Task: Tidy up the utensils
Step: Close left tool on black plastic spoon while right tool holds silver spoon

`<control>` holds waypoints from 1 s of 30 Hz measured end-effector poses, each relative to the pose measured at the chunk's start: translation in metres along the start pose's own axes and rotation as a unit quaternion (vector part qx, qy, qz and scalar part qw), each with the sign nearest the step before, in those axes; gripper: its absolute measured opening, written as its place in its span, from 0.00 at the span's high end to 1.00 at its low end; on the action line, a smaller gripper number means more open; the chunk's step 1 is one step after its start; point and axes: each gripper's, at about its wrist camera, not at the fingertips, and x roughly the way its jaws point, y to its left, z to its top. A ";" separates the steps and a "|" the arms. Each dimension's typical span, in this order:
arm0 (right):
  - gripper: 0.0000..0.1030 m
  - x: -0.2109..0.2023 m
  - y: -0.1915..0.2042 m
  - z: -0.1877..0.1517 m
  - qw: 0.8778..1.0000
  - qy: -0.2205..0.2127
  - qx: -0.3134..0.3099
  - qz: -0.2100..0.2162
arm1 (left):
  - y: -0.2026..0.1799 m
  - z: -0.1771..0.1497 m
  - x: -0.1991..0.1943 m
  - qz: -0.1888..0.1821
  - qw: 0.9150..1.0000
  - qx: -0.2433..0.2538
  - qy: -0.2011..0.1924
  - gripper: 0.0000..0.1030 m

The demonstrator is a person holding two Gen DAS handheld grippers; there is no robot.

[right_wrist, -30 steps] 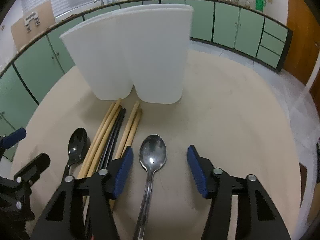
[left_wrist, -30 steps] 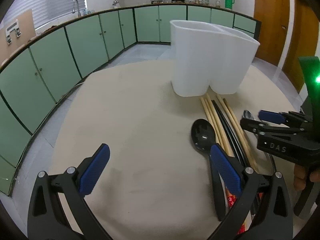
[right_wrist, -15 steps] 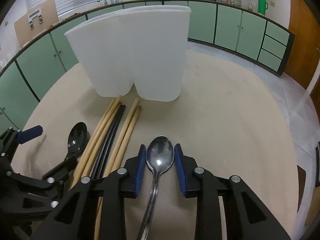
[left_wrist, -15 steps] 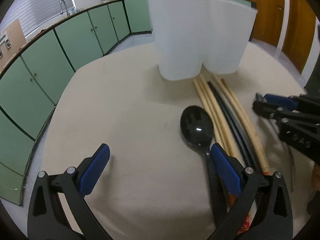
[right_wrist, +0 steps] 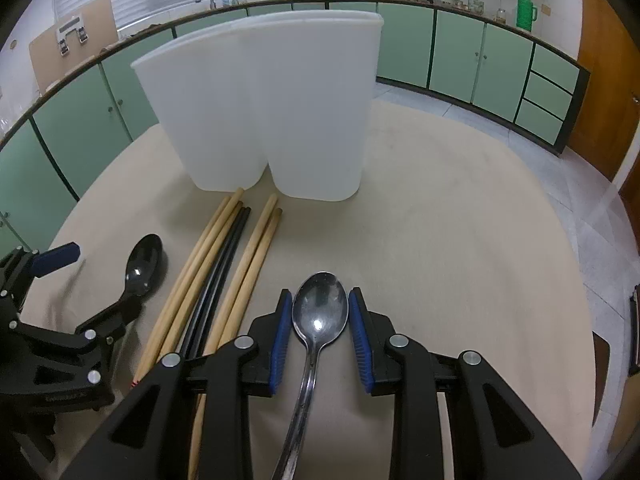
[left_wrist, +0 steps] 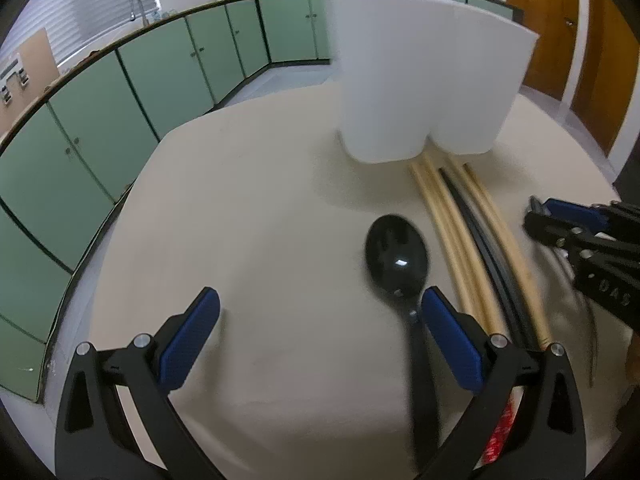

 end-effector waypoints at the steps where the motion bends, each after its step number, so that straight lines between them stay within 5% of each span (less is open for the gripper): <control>1: 0.72 0.000 0.000 0.001 1.000 0.000 0.000 0.000 | -0.002 0.001 0.001 -0.001 1.000 0.001 0.000 0.05; 15: 0.64 0.013 0.005 0.008 1.000 0.012 -0.006 0.001 | -0.003 0.026 0.026 -0.013 1.000 -0.016 0.016 0.05; 18: 0.72 0.015 0.010 0.008 1.000 0.014 -0.012 -0.004 | -0.002 0.028 0.025 -0.031 0.999 -0.012 0.013 0.20; 26: 0.73 0.012 0.009 0.005 1.000 0.002 -0.007 0.000 | -0.008 0.028 0.019 -0.081 0.997 -0.004 0.009 0.65; 30: 0.73 -0.001 0.002 0.001 1.000 -0.023 0.002 0.009 | -0.006 0.024 0.011 -0.104 0.994 -0.011 -0.007 0.67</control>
